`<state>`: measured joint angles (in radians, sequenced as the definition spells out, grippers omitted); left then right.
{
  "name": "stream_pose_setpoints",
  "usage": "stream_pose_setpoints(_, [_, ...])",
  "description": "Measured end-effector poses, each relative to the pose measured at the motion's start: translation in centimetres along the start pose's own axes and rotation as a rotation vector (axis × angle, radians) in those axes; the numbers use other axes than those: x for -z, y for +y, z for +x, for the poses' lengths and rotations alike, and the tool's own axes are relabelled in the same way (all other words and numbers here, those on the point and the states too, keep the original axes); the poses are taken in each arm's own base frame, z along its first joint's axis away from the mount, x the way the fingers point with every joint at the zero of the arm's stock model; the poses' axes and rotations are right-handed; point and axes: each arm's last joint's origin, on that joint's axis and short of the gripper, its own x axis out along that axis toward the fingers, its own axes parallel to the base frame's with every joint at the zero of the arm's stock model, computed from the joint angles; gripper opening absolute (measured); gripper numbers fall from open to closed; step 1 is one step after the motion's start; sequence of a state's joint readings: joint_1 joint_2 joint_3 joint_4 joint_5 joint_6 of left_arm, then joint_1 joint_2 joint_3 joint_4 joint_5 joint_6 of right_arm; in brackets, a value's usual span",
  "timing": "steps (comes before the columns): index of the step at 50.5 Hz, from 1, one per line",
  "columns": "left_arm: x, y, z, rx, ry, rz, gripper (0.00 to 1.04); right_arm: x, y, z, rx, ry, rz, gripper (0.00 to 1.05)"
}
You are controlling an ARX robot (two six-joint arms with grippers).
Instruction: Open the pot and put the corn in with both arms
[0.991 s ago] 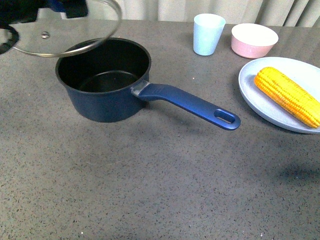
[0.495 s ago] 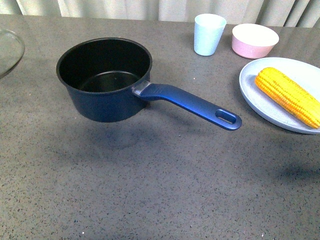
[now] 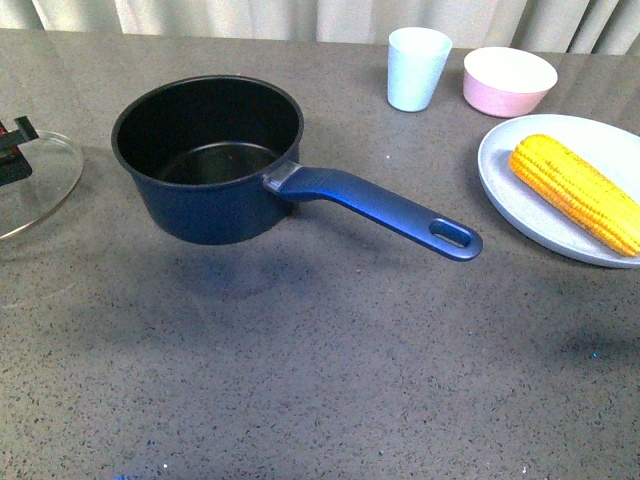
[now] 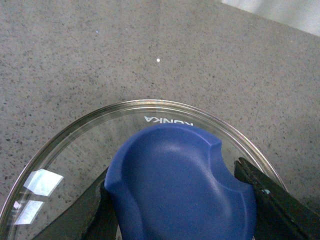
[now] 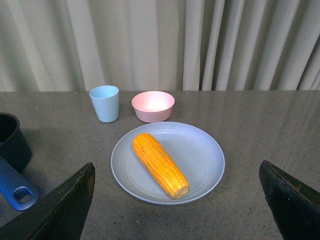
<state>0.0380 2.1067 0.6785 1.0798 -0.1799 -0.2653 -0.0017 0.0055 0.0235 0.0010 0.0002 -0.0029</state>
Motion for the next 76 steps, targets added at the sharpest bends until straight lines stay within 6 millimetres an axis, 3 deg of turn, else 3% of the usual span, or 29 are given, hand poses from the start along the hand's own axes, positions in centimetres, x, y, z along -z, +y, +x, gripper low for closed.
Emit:
stream_pose_setpoints(56, [3.4, -1.9, 0.8, 0.034, 0.026, 0.012, 0.58, 0.0, 0.0, 0.0, 0.000, 0.000, 0.000, 0.96])
stream_pose_setpoints(66, [3.3, -2.6, -0.5, 0.049, 0.018, 0.018, 0.98, 0.0, 0.0, 0.0, 0.000, 0.000, 0.000, 0.96])
stream_pose_setpoints(76, [1.7, -2.8, -4.8, 0.058, -0.012, -0.009, 0.96, 0.0, 0.0, 0.0, 0.000, 0.000, 0.000, 0.96])
